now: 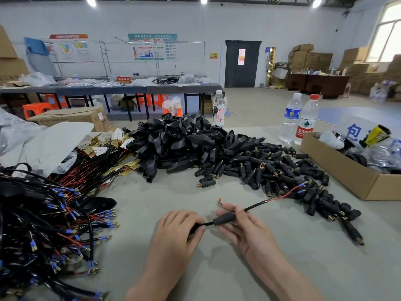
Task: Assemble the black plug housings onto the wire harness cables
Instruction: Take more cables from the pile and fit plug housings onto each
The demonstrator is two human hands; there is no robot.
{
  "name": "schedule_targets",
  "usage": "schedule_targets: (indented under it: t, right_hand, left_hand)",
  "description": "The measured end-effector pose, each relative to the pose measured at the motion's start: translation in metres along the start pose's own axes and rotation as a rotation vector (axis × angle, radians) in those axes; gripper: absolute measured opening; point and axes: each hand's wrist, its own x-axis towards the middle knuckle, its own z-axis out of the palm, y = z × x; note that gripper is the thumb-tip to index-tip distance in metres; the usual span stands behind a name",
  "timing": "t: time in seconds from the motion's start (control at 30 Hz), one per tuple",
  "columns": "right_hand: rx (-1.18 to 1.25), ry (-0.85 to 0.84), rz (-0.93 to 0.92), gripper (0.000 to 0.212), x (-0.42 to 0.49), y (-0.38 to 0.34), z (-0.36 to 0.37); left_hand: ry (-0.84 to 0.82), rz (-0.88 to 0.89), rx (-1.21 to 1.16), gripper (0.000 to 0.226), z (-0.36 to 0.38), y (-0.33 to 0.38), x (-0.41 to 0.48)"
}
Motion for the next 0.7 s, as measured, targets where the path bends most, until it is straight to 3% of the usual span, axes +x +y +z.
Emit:
schedule_targets:
  t: [0.2, 0.33, 0.47, 0.7]
  right_hand:
    - [-0.041, -0.049, 0.004, 0.041, 0.000, 0.006, 0.002]
    - [-0.032, -0.050, -0.013, 0.045, 0.000, 0.002, 0.000]
    - [-0.023, 0.017, -0.009, 0.042, 0.001, 0.000, -0.001]
    - [-0.273, 0.190, -0.200, 0.018, 0.003, -0.003, -0.005]
  left_hand:
    - [-0.002, -0.026, -0.082, 0.018, 0.000, 0.003, 0.000]
    - [-0.061, -0.094, -0.080, 0.028, -0.002, -0.002, 0.002]
    - [-0.139, -0.218, -0.132, 0.022, -0.003, -0.009, -0.005]
    - [-0.152, -0.284, -0.134, 0.014, -0.006, -0.010, -0.005]
